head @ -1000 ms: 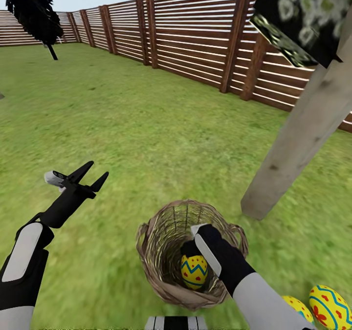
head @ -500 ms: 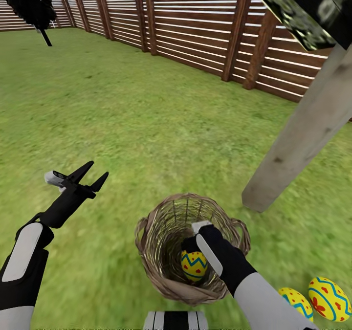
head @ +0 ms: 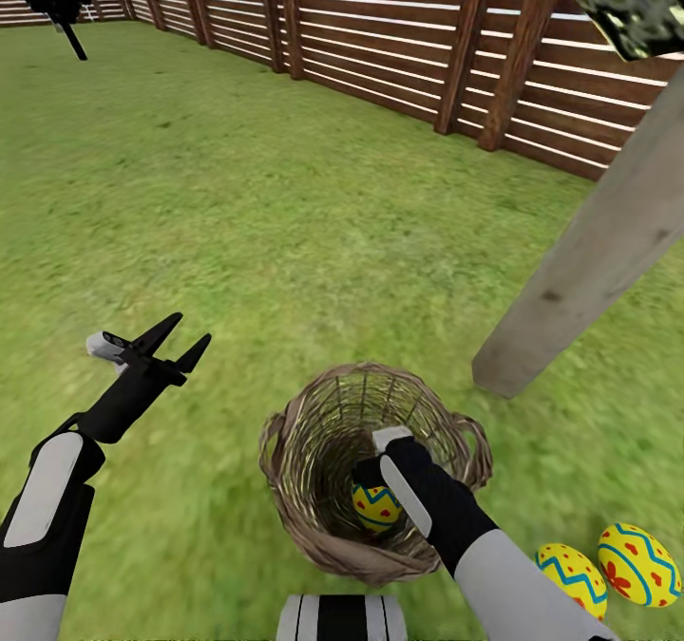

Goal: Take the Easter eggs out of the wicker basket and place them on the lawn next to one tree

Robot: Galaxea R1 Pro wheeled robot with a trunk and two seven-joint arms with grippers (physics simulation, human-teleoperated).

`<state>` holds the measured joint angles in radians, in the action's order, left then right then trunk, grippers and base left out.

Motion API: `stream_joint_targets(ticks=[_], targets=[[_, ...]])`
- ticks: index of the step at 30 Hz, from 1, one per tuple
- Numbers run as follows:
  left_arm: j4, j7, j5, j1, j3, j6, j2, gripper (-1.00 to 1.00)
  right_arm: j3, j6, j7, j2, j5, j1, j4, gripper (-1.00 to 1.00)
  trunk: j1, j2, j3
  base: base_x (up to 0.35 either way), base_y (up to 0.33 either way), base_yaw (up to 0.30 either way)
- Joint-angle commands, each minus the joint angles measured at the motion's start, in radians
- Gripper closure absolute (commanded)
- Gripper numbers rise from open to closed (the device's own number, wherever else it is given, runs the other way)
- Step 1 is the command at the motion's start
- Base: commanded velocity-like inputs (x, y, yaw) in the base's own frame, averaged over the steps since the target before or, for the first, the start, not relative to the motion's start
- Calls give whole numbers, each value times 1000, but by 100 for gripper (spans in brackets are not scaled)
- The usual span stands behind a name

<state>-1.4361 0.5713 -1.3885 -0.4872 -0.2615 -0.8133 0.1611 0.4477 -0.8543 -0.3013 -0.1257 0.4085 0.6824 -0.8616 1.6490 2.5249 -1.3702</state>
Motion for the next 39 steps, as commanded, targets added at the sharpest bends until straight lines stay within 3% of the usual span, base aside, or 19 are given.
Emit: stream_joint_targets(ticks=[1, 10, 18, 39], targets=[[0, 1, -3, -1, -1, -6, 0, -100, 3, 2, -11, 0, 10, 1, -1, -100, 0, 1, -5, 0, 0, 0], [0, 1, -3, -1, -1, -6, 0, -100, 9, 54, -14, 1, 8, 1, 13, -100, 4, 3, -39, 0, 0, 0], [0, 1, -3, -1, -1, -6, 0, -100, 9, 62, -15, -1, -39, 0, 20, -100, 8, 5, -70, 0, 0, 0], [0, 1, -2, -1, -1, -6, 0, -100, 7, 83, -15, -3, -47, 1, 24, -100, 17, 9, -152, 0, 0, 0]])
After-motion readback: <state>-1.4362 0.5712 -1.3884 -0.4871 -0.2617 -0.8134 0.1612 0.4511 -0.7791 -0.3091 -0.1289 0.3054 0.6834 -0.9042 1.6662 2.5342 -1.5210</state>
